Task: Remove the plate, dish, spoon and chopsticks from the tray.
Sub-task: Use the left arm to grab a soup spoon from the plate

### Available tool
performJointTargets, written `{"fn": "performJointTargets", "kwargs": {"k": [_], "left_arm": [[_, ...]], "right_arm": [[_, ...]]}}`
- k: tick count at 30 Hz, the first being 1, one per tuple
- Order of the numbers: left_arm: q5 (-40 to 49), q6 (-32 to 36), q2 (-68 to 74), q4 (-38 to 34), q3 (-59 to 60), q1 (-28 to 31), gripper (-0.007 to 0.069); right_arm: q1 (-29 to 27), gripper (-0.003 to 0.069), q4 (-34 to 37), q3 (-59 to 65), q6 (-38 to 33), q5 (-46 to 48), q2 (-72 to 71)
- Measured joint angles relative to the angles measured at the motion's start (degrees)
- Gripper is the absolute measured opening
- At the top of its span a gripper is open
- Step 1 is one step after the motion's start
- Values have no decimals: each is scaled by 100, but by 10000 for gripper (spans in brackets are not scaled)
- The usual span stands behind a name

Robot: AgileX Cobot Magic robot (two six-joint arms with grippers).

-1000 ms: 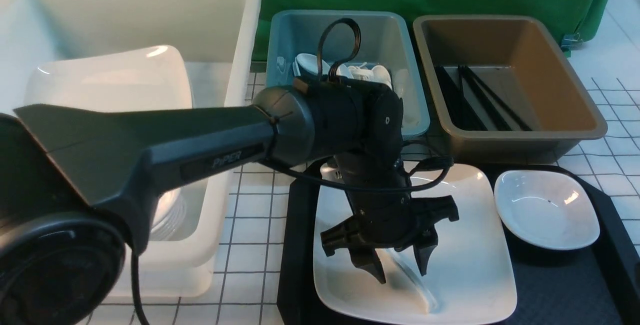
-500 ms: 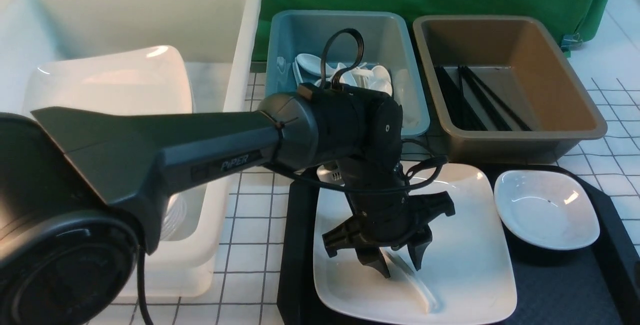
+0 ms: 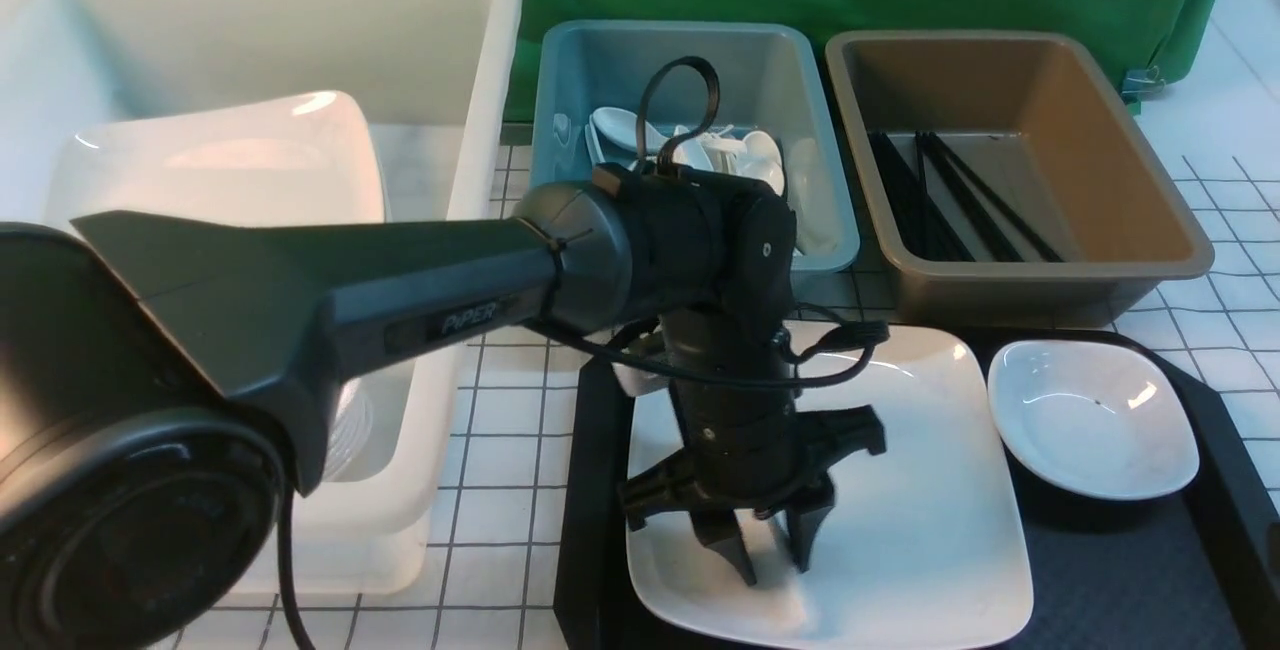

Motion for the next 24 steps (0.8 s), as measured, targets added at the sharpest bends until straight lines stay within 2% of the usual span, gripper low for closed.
{"fn": "performJointTargets", "kwargs": {"k": [2,5,9,15,20,24], "left_arm": [[167,53,0,66,0,41,216],[376,265,5,187,0,67,139],[410,392,5,228,0,67,94],[415,638,5,239,0,67,81],[478,1189,-23,249,0,67,58],[464,1454,-284,614,-72,85,17]], "right_arm": [[0,220,7,0,0,-10,0],[0,223,54,0,0,-15,0],[0,229,79,0,0,-15,0],[0,237,83,0,0,-15,0],[0,239,83,0,0,-15,0],[0,240,99,0,1,-15,0]]}}
